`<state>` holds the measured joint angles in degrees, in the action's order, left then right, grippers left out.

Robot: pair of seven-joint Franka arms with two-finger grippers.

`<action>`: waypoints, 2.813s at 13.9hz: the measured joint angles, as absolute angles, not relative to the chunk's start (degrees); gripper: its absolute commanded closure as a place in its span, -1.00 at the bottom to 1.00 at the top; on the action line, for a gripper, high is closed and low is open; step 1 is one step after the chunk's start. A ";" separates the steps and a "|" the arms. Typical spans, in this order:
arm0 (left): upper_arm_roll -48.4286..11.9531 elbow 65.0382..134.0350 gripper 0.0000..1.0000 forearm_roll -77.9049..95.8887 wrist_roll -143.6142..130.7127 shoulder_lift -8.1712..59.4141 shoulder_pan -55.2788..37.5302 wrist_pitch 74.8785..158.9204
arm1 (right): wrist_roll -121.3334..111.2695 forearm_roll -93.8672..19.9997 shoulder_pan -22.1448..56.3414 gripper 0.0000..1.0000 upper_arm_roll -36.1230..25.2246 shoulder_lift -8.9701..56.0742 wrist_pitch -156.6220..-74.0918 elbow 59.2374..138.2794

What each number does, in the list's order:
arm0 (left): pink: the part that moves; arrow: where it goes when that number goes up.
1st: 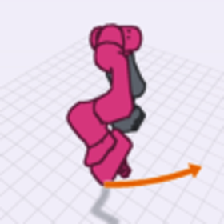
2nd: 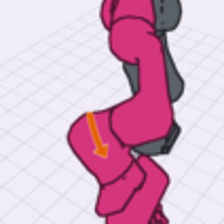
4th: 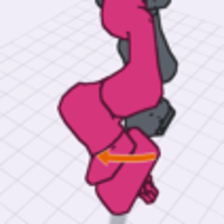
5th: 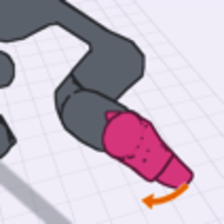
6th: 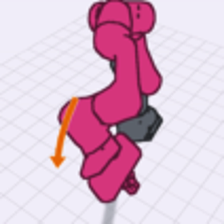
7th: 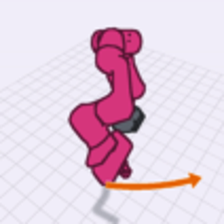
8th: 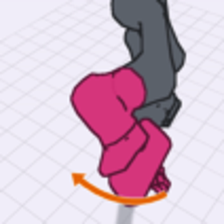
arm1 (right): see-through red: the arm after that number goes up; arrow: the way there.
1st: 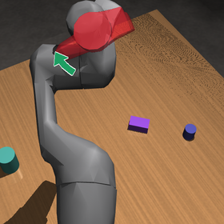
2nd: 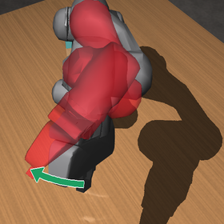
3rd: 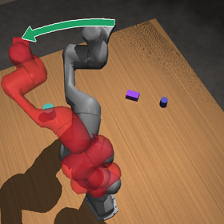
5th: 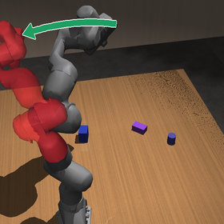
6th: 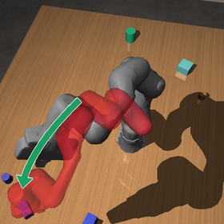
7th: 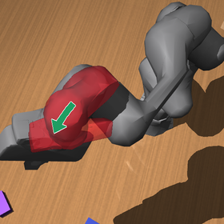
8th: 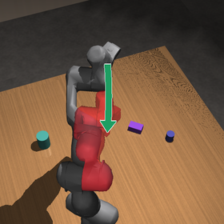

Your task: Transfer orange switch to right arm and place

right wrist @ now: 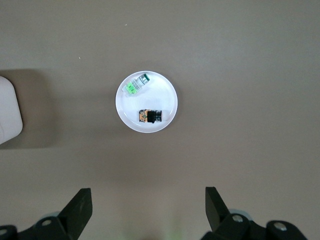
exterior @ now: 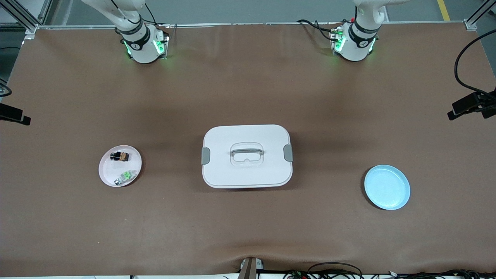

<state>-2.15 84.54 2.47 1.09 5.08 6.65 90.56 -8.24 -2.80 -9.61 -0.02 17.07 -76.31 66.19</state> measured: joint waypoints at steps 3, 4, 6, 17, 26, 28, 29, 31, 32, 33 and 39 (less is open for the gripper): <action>-2.13 84.54 -1.00 2.46 1.09 5.09 6.69 90.56 | -8.24 -3.42 -9.00 -1.00 1.07 16.17 -76.30 66.03; -2.12 84.55 -1.00 2.46 1.09 5.10 6.71 90.56 | -8.24 -3.41 -8.53 -1.00 1.50 15.67 -76.30 66.03; -2.10 84.55 -1.00 2.46 1.09 5.10 6.74 90.56 | -8.20 -3.33 -6.81 -1.00 1.74 14.98 -76.43 66.05; -2.06 84.55 -1.00 2.46 1.09 5.17 6.82 90.56 | -8.20 0.16 -2.54 -1.00 1.66 5.61 -85.62 80.74; -2.01 84.55 -1.00 2.46 1.09 5.33 7.02 90.56 | -8.19 0.18 -3.19 -1.00 0.60 1.18 -90.05 88.40; -2.01 84.55 -1.00 2.46 1.09 5.34 7.04 90.56 | -8.10 -0.02 -3.22 -1.00 0.12 1.15 -90.28 88.40; -2.00 84.55 -1.00 2.46 1.09 5.34 7.10 90.56 | -7.92 -0.11 -3.22 -1.00 -0.21 1.11 -90.28 88.40; -2.00 84.55 -1.00 2.46 1.09 5.34 7.25 90.56 | -7.30 -0.82 -3.24 -1.00 -1.21 0.96 -90.23 88.40; -2.00 84.55 -1.00 2.46 1.09 5.34 7.28 90.56 | -6.13 -1.46 -3.25 -1.00 -1.67 0.86 -90.08 88.39; -2.00 84.55 -1.00 2.46 1.09 5.34 7.30 90.56 | -4.66 -1.88 -3.25 -1.00 -1.94 0.73 -89.74 88.31; -2.01 84.56 -1.00 2.46 1.10 5.35 7.28 90.56 | -4.13 -2.17 -3.14 -1.00 -1.97 0.20 -88.73 87.51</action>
<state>-2.01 84.56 2.46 1.10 5.35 7.28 90.56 -4.13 -2.17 -3.14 -1.97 0.20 -88.73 87.51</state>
